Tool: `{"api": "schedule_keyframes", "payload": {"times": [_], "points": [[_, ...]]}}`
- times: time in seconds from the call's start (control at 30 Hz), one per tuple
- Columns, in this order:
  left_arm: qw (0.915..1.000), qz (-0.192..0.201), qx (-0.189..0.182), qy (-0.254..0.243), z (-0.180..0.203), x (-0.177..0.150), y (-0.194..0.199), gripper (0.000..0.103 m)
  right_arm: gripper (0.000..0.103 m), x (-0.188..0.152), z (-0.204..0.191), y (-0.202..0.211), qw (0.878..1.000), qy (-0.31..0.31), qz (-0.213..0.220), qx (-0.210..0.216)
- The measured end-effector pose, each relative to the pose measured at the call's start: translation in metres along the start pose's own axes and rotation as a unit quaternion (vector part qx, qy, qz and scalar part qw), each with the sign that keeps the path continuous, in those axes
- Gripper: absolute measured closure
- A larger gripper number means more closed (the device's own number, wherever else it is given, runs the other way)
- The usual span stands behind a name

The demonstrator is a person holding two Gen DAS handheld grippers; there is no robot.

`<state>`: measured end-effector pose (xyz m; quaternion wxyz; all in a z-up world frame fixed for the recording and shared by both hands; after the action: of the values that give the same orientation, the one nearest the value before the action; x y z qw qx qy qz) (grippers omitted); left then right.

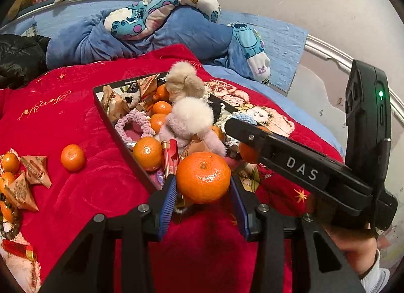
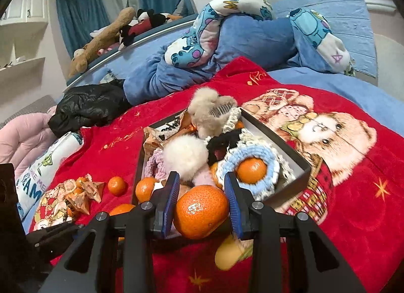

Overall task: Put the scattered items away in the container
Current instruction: 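Carry both held tangerines over to the black box, then lower both tangerines into the black box and open both tools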

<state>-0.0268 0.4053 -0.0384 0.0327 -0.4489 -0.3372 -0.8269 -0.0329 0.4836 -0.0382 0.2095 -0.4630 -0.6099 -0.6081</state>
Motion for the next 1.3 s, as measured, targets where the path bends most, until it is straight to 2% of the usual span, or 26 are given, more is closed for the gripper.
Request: {"api": "schedule_keyframes", "payload": {"times": [0.37,0.77,1.3], "points": [[0.9997,-0.015,0.017,0.004,-0.014,0.006,-0.031,0.059,0.068,-0.001,0.018,-0.027,0.999,-0.033,-0.018,0.018],[0.9993,-0.005,0.037,-0.007,-0.024,0.015,-0.043,0.059,0.068,0.012,0.012,-0.045,1.0,-0.024,0.0,0.021],[0.9994,0.003,0.033,-0.012,-0.025,0.011,-0.041,0.059,0.066,0.009,0.009,-0.036,1.0,-0.012,0.017,0.024]]}}
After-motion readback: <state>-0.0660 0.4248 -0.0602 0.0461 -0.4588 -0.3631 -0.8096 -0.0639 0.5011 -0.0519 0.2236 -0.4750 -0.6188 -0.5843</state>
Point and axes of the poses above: each gripper's, at about its wrist camera, not at the fingertips, and y roughly against the way its jaws point, z to its right, x to its top, the point moved 7 cm from there along -y, roughly the way its jaws point, and after that the axes turned 15 degrees about -x, right-handed, at the moved point
